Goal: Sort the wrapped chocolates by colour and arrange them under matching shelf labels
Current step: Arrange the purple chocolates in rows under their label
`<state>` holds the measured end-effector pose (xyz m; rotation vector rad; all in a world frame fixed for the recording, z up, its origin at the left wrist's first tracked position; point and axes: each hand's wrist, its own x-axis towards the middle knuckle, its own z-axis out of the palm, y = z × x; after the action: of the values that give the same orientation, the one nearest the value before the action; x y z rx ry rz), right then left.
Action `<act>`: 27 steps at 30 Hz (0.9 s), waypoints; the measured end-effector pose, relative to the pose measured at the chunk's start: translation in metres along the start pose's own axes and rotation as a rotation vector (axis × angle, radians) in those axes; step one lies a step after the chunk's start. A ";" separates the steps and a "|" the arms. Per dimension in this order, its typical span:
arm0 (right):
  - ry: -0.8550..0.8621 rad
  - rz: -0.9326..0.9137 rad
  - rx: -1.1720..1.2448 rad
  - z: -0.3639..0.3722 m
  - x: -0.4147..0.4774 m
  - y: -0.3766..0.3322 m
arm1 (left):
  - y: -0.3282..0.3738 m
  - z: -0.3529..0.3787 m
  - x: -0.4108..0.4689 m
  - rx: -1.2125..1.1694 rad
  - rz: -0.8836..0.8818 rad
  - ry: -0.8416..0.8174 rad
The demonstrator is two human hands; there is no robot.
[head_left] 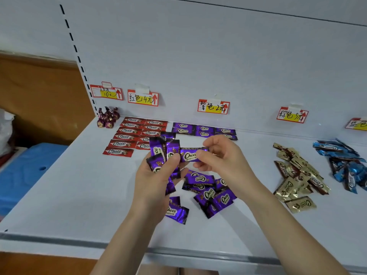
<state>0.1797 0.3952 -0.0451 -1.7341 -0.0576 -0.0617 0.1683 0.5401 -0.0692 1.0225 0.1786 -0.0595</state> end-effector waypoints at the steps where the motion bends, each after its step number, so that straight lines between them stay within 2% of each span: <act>1: -0.014 -0.066 -0.109 0.000 0.000 0.002 | 0.000 -0.002 0.001 0.027 0.009 0.008; 4: -0.089 -0.302 -0.422 -0.002 0.001 0.004 | 0.001 -0.009 0.006 0.056 0.026 0.031; 7: -0.166 -0.400 -0.621 -0.004 0.015 0.014 | 0.001 -0.016 0.012 0.057 0.021 0.049; 12: -0.121 -0.290 -0.817 -0.006 0.067 0.041 | 0.002 -0.028 0.018 0.001 0.004 0.073; 16: -0.149 -0.200 -0.980 0.006 0.097 0.062 | 0.004 -0.034 0.020 -0.021 0.009 0.086; 21: -0.074 -0.256 -1.071 0.017 0.101 0.068 | 0.007 -0.038 0.025 -0.041 0.020 0.104; 27: -0.136 -0.247 -1.116 0.019 0.100 0.070 | 0.005 -0.037 0.026 -0.061 0.005 0.094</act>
<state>0.2845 0.4024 -0.1101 -2.8364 -0.3982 -0.1812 0.1906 0.5749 -0.0879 0.9654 0.2622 -0.0012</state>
